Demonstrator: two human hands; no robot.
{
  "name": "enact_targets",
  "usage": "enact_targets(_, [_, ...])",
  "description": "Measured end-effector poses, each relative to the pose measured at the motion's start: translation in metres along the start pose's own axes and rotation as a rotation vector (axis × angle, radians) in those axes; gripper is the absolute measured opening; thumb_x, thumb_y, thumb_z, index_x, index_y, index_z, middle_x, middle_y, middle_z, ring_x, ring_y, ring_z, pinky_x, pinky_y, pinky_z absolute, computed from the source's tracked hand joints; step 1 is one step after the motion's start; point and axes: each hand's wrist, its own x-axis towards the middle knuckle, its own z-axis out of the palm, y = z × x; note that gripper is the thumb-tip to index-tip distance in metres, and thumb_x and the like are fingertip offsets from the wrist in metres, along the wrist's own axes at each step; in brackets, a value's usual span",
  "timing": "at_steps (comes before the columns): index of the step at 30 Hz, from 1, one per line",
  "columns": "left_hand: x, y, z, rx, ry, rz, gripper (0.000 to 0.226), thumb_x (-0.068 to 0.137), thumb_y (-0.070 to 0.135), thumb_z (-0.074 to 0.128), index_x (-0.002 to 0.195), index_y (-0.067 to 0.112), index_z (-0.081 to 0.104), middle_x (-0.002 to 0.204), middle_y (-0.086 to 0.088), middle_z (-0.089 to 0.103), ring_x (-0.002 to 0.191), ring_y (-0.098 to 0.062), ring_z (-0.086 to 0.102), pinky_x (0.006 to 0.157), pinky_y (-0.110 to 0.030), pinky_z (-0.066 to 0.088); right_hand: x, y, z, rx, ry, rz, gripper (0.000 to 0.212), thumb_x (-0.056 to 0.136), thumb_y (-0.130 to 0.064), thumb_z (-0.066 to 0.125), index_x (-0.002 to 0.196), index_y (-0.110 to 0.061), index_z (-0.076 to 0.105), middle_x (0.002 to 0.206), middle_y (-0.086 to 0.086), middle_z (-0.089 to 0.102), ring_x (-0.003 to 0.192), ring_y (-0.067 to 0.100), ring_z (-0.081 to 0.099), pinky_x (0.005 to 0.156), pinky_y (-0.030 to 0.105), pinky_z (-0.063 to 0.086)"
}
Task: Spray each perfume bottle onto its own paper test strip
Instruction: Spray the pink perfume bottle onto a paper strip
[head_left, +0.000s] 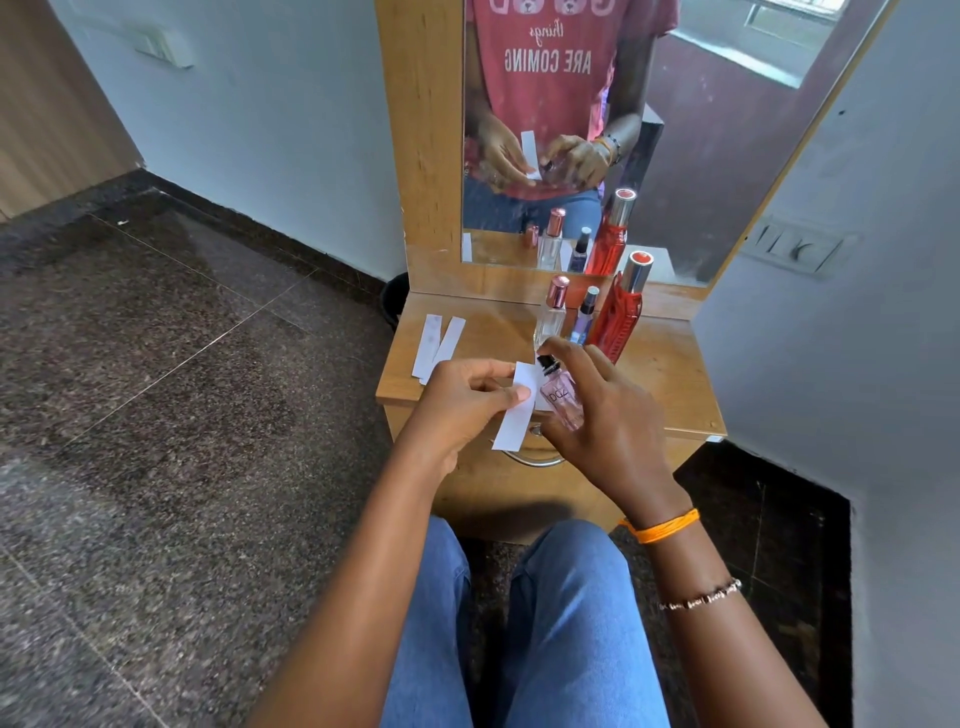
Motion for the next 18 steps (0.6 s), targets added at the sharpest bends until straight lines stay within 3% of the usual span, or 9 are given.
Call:
enact_targets(3, [0.002,-0.001,0.0,0.004,0.016,-0.004,0.036,0.082,0.014,0.069,0.117,0.013,0.063,0.101,-0.001,0.065,0.09,-0.008,0.056,0.07,-0.021,0.043,0.0,0.0,0.001,0.017,-0.001,0.027,0.075,0.065,-0.02,0.078,0.13,-0.027,0.043,0.118,0.001,0.059,0.078,0.026,0.064,0.047,0.035,0.051])
enact_targets(9, [0.013,-0.008,-0.001,0.065,0.06,0.024,0.031,0.082,0.01,0.068,0.113,0.013,0.063,0.087,0.002,0.066,0.089,-0.011,0.061,0.07,-0.021,0.047,-0.008,0.006,0.003,0.106,0.006,0.104,0.072,0.066,-0.018,0.076,0.13,-0.026,0.044,0.114,0.002,0.06,0.079,0.024,0.061,0.052,0.029,0.048])
enact_targets(18, [0.074,-0.019,0.005,0.269,0.211,0.085,0.044,0.078,0.007,0.072,0.119,0.009,0.056,0.087,-0.011,0.07,0.093,-0.022,0.064,0.082,-0.027,0.045,-0.031,0.007,0.015,0.217,-0.049,0.192,0.071,0.067,-0.019,0.073,0.13,-0.03,0.043,0.117,-0.005,0.058,0.081,0.019,0.061,0.053,0.025,0.044])
